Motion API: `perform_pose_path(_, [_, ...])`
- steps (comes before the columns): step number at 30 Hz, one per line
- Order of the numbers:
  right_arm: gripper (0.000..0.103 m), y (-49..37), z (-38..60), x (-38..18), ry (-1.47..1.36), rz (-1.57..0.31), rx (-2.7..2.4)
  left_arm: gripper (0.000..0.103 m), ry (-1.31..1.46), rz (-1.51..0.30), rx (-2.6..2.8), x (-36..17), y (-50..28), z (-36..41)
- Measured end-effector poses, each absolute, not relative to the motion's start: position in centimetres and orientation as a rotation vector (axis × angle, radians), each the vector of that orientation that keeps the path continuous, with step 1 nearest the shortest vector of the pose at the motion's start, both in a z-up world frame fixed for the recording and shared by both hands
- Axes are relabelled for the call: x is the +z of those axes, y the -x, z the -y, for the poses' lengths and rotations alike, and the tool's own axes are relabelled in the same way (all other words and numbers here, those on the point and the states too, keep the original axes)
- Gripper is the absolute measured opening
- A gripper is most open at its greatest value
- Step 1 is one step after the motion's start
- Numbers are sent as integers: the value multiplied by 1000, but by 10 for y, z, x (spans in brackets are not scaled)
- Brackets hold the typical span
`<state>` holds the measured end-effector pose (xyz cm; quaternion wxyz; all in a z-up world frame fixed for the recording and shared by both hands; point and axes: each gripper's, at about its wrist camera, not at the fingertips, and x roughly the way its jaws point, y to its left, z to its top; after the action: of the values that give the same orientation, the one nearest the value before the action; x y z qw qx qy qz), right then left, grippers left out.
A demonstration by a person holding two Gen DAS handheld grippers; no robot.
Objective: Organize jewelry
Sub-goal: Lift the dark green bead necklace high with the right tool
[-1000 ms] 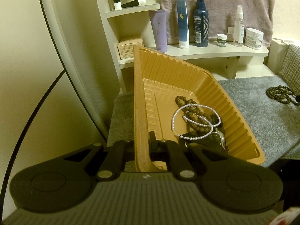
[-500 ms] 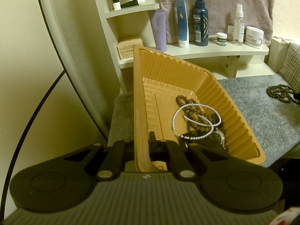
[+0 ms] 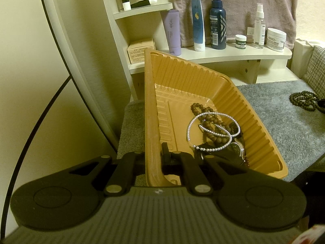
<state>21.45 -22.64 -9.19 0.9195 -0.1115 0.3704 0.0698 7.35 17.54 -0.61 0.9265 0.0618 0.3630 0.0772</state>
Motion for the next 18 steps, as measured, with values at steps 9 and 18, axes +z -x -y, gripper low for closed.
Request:
perform_pose_path(9, [7, -178, 223, 2, 270, -560, 207, 5, -129, -743, 156, -7, -74, -176])
perform_pose_path(18, [7, -160, 216, 96, 303, -349, 238, 5, -129, -742, 155, -7, -73, -177])
